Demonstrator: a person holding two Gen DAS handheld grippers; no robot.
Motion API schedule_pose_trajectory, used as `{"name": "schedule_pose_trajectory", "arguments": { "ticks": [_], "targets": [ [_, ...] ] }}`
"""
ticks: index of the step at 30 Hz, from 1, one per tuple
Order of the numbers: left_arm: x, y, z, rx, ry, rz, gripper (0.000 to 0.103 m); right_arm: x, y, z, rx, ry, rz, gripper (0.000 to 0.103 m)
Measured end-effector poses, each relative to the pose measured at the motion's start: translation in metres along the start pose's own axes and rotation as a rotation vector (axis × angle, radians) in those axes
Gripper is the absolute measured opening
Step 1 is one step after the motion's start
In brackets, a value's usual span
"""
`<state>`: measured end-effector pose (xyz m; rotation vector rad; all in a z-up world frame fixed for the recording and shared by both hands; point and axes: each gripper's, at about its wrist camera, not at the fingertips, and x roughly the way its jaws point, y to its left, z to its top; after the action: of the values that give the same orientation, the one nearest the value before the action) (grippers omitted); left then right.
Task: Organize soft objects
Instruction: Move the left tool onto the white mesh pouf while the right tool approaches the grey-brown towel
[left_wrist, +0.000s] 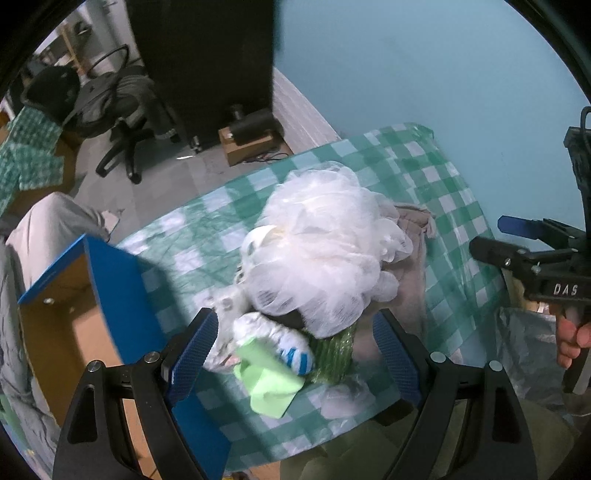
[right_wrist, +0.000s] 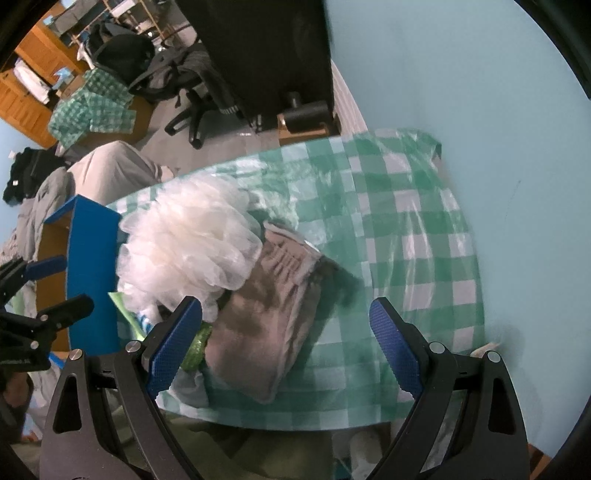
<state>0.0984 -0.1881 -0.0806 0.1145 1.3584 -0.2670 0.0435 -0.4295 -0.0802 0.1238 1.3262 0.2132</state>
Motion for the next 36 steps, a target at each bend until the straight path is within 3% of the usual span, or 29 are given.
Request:
{"name": "schedule_pose_trajectory", "arguments": {
  "ticks": [9,22,29,36],
  "targets": [
    [0.04,-0.03,0.021,0.072,0.05,-0.04,0.087,0.019,-0.014,-0.011,0.028,0.042,-0.013,0.091],
    [0.094,-0.041,0.04,0.124,0.126,0.02,0.087,0.042,-0.018,-0.008,0.022,0.078,-0.012,0.091],
    [0.12,-0.036,0.05,0.125,0.156,0.034,0.1,0.045,-0.019,-0.007,0.027,0.088,-0.006,0.091],
    [0.142,-0.026,0.058,0.13,0.187,0.07,0.101,0.051,-0.021,-0.009,0.026,0.111,0.0,0.091]
  ]
}}
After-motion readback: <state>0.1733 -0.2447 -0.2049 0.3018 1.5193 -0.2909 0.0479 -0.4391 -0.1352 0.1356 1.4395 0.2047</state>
